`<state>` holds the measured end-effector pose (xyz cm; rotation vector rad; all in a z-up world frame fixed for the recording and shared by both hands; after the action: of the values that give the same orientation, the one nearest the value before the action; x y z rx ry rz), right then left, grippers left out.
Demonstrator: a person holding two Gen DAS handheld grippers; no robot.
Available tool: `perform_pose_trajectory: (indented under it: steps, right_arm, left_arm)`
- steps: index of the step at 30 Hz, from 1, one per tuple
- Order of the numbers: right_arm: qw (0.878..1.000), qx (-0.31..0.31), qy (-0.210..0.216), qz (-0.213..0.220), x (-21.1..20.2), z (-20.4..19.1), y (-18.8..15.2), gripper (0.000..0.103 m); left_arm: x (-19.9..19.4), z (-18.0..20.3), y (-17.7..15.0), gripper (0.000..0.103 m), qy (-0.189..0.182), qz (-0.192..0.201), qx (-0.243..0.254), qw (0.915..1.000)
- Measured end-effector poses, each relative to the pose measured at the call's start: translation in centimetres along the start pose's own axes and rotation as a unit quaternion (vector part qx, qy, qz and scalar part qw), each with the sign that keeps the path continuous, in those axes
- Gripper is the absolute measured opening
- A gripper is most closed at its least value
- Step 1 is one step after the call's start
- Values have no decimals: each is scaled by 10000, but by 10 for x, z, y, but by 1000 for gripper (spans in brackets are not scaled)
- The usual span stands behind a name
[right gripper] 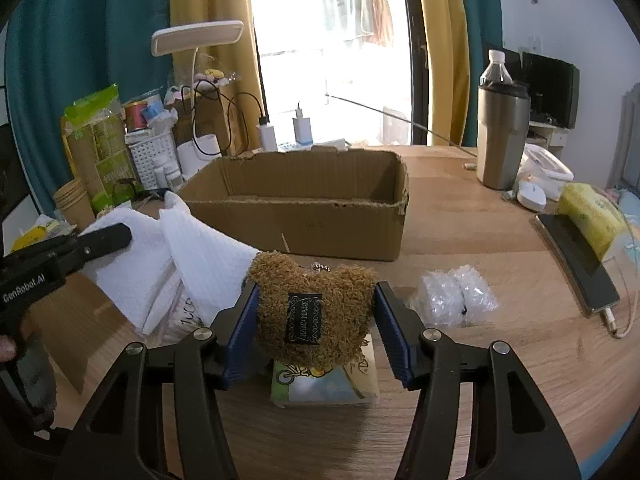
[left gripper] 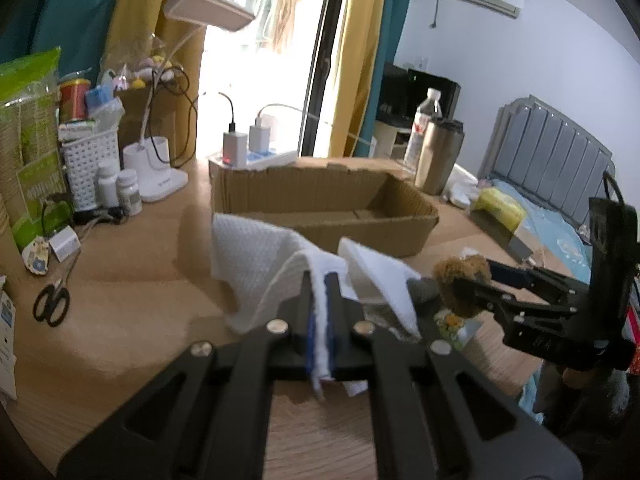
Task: Organize soft objects
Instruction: 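Grasp the brown teddy plush with the right gripper while the left grasps white wipes, then carry the teddy plush into the box with the right gripper while the left carries wipes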
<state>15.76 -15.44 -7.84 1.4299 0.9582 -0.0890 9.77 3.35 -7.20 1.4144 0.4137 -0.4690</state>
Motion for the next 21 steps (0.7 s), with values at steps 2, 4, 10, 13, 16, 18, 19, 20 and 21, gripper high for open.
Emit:
perform_pose_trajectory:
  steps: [2,4,10,13,16,18,19,20,21]
  right_arm:
    - [10000,-8,7,38,-3,-1,4,60]
    - [10000,-30,15,83,-6,-3,9,60]
    - [9996,-81,43,255,-14,-7,26,60]
    - [9994,-88,44,326,-16,-5,35,60]
    - [9992,-85,50,377,-18,-3,41,60]
    - [9991,-79,48,403,-18,-2,46,60]
    - [9991,-74,51,424,-17,-1,49,60]
    - [9990,-71,50,446,-18,0,51,60]
    - [9989,-71,50,459,-17,0,53,60]
  left_arm:
    - [-6,-1,5,4,7,86,-11,10000]
    - [-13,-4,12,4,41,192,-12,9998]
    - [-28,-7,34,4,66,450,16,9990]
    - [-32,-6,45,4,76,552,60,9984]
    - [-36,-7,55,4,100,641,99,9978]
    - [-38,-8,62,4,116,696,120,9974]
    - [-39,-8,65,4,123,726,122,9972]
    - [-40,-9,69,4,131,764,124,9969]
    - [-41,-9,73,4,144,805,137,9966]
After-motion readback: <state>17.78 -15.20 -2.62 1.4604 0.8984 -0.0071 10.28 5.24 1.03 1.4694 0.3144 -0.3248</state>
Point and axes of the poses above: each gripper's, at about its wrist camera, not at the fingertips, and x roughly the way its jaws point, z to its right, y to its top, the point moved 3 cm from there along x, roughly the way its jaws point, and after that the axes turned 5 degrees about x, right-handed, at the moved point
